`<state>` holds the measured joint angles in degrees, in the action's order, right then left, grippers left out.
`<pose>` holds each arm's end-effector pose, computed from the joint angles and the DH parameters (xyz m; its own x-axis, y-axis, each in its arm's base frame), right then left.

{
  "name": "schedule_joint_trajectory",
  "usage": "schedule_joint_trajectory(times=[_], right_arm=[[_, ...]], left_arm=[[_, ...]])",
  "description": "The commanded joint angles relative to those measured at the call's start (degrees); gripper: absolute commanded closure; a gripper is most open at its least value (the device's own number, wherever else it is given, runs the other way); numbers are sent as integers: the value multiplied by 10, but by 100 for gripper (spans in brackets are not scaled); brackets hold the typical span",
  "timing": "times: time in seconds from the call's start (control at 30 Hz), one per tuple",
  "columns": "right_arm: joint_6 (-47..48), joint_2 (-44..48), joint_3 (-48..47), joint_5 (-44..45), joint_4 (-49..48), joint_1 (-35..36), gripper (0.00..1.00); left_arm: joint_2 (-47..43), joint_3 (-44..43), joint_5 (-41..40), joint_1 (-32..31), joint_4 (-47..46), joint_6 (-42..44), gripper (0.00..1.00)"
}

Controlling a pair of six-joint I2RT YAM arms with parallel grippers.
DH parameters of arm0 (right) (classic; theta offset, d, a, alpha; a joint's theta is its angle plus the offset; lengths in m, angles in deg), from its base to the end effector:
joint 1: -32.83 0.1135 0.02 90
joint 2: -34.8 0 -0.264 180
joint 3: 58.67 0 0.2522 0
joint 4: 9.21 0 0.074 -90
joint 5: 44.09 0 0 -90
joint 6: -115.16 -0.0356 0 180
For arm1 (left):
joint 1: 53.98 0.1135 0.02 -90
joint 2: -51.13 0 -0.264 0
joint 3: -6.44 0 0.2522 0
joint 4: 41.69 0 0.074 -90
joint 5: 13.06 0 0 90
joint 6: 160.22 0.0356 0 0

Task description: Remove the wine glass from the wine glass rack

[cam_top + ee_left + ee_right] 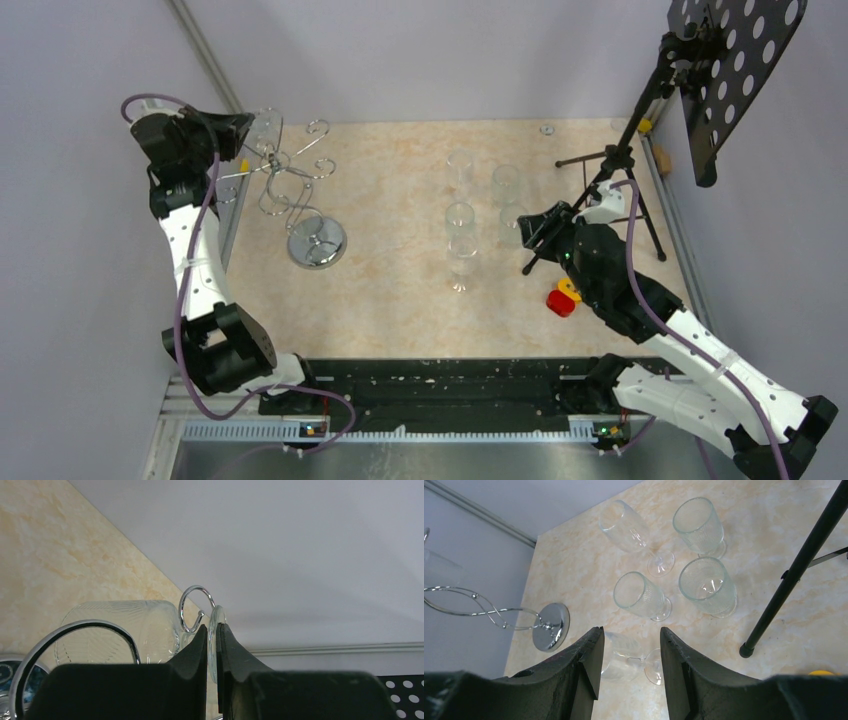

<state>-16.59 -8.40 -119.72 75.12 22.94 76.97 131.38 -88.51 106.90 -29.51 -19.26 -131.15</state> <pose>0.1337 0.1055 0.3456 -0.3110 0.5081 -0.8032 -0.0823 0.8276 0.5553 0.3015 0.1177 0.4236 -0.1395 -0.8954 -0.4228 -0.0625 0.4340 -0.8987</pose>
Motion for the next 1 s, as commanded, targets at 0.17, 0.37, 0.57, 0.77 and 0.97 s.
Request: schedule_joint_trajectory(times=[0.17, 0.37, 0.57, 0.77, 0.97], right_arm=[[1, 3, -8, -4, -22, 5, 53], [2, 3, -9, -6, -20, 5, 53], [2, 4, -8, -6, -20, 4, 53], [2, 6, -8, -8, -22, 5, 53], [2, 2, -7, -15, -27, 5, 52]], left_arm=[[-37, -49, -36, 23, -33, 21, 100], [-23, -52, -33, 30, -109, 17, 100], [-6, -49, -17, 30, -185, 7, 100], [-8, -52, -38, 29, -215, 36, 100], [-31, -36, -31, 29, -267, 42, 100]])
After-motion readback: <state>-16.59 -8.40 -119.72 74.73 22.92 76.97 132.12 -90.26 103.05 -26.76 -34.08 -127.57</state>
